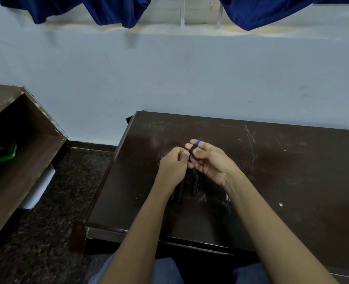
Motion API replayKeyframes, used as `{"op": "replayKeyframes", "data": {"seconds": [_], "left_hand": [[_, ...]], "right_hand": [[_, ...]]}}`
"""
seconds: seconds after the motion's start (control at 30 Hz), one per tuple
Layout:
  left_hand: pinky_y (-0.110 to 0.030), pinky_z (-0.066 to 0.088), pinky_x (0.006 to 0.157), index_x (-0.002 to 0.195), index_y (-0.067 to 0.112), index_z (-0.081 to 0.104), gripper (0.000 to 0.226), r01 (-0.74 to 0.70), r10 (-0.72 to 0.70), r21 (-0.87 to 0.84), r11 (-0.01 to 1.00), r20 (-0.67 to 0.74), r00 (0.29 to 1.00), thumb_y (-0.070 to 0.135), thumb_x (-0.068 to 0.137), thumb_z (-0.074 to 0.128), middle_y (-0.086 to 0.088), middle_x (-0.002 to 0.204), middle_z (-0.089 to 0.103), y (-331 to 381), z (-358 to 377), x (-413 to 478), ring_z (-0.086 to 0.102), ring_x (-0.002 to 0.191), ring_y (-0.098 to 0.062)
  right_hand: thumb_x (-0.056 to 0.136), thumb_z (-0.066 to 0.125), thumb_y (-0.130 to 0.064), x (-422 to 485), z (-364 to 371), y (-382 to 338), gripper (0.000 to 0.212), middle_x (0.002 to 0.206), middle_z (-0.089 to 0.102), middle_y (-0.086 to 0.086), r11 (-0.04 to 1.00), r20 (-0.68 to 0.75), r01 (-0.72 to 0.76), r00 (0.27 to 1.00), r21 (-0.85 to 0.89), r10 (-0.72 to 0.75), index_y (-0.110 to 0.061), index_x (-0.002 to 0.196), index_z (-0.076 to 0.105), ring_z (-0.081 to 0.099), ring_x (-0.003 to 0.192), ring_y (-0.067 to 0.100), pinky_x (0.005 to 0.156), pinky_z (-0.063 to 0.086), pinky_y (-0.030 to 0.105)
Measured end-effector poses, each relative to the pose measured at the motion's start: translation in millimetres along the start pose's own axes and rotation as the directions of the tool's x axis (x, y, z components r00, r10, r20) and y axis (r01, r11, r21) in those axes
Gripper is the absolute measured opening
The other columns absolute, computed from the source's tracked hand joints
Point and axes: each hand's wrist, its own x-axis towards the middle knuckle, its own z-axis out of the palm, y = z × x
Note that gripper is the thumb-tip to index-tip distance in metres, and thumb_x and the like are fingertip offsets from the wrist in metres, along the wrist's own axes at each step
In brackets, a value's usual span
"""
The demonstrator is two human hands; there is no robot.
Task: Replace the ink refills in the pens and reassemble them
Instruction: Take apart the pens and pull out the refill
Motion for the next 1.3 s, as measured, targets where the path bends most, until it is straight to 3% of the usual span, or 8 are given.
{"op": "replayKeyframes", "data": {"seconds": [0.23, 0.5, 0.6, 0.7, 0.8, 0.97, 1.1, 1.3], "left_hand": [[-0.022, 0.041, 0.061, 0.086, 0.026, 0.059, 0.021, -0.006, 0.006, 0.03, 1.0, 0.011, 1.0, 0.026, 0.098, 0.042, 0.006, 0.071, 0.063, -0.4, -1.8, -0.4, 0.05, 0.062, -0.006], [-0.018, 0.036, 0.054, 0.09, 0.02, 0.063, 0.024, 0.026, -0.027, 0.108, 0.994, 0.008, 1.0, 0.021, 0.098, 0.04, 0.007, 0.068, 0.061, -2.5, -3.2, 1.7, 0.046, 0.058, -0.006], [-0.012, 0.036, 0.051, 0.093, 0.018, 0.063, 0.025, 0.035, -0.031, 0.142, 0.989, -0.033, 0.999, 0.02, 0.099, 0.039, 0.008, 0.07, 0.06, -3.9, -4.1, 2.4, 0.048, 0.058, -0.001], [-0.005, 0.037, 0.045, 0.097, 0.016, 0.063, 0.025, 0.032, -0.025, 0.148, 0.988, -0.054, 0.998, 0.02, 0.099, 0.038, 0.005, 0.076, 0.061, -2.9, -3.8, 2.6, 0.05, 0.058, 0.001], [0.0, 0.036, 0.044, 0.099, 0.013, 0.063, 0.026, 0.025, -0.018, 0.148, 0.989, -0.055, 0.998, 0.018, 0.1, 0.038, 0.005, 0.081, 0.06, -1.7, -3.6, 2.4, 0.05, 0.058, 0.003], [-0.01, 0.036, 0.048, 0.099, 0.015, 0.062, 0.025, 0.027, -0.02, 0.152, 0.988, -0.046, 0.999, 0.018, 0.1, 0.038, 0.005, 0.078, 0.06, -1.0, -2.6, 0.8, 0.051, 0.06, 0.002], [-0.013, 0.035, 0.052, 0.095, 0.016, 0.061, 0.024, 0.04, -0.034, 0.123, 0.992, -0.052, 0.998, 0.018, 0.099, 0.037, 0.002, 0.084, 0.062, -1.7, -2.9, 1.5, 0.053, 0.062, 0.001], [-0.012, 0.034, 0.052, 0.1, 0.017, 0.061, 0.023, 0.061, -0.06, 0.101, 0.993, -0.021, 0.998, 0.019, 0.1, 0.038, 0.001, 0.087, 0.063, 0.0, -7.2, 0.7, 0.052, 0.063, 0.002]], "right_hand": [[0.091, 0.062, -0.01, 0.4, -0.3, 2.7, 0.005, 0.077, 0.065, 0.001, 0.995, -0.023, -0.019, 1.0, -0.101, 0.017, -0.013, 0.09, 0.065, 0.063, 0.062, 0.009, 0.068, 0.053, 0.021], [0.089, 0.056, 0.006, 17.8, -20.1, 1.4, 0.022, 0.092, 0.066, 0.012, 0.936, -0.337, 0.21, 0.935, 0.284, -0.108, 0.001, 0.11, 0.057, 0.065, 0.077, 0.015, 0.07, 0.057, 0.023], [0.079, 0.07, 0.001, 26.7, -38.8, 8.8, 0.032, 0.091, 0.07, 0.015, 0.967, -0.491, 0.144, 0.84, -0.209, -0.231, 0.002, 0.11, 0.061, 0.067, 0.071, 0.017, 0.069, 0.058, 0.027], [0.073, 0.071, -0.004, 27.6, -45.2, 22.0, 0.019, 0.082, 0.072, 0.007, 0.598, -0.315, -0.05, 0.884, -0.8, -0.347, -0.009, 0.091, 0.069, 0.067, 0.074, 0.017, 0.077, 0.056, 0.029], [0.077, 0.064, -0.003, 31.0, -43.0, 36.1, 0.02, 0.084, 0.07, 0.002, 0.25, -0.12, -0.045, 0.948, -0.967, -0.295, -0.022, 0.078, 0.065, 0.067, 0.084, 0.018, 0.085, 0.054, 0.033], [0.076, 0.057, -0.003, 36.5, -47.7, 47.2, 0.033, 0.089, 0.069, 0.004, 0.117, -0.094, -0.066, 0.961, -0.991, -0.26, -0.032, 0.062, 0.053, 0.067, 0.086, 0.026, 0.079, 0.057, 0.042], [0.081, 0.066, -0.01, 32.4, -44.5, 39.5, 0.017, 0.093, 0.07, 0.0, 0.225, -0.124, -0.062, 0.954, -0.972, -0.274, -0.026, 0.08, 0.065, 0.065, 0.089, 0.017, 0.084, 0.054, 0.031], [0.093, 0.058, -0.018, 6.1, -10.6, 15.2, 0.022, 0.101, 0.072, 0.007, 0.913, -0.016, 0.06, 0.997, -0.403, -0.073, -0.011, 0.111, 0.07, 0.066, 0.093, 0.012, 0.09, 0.05, 0.028]]}}
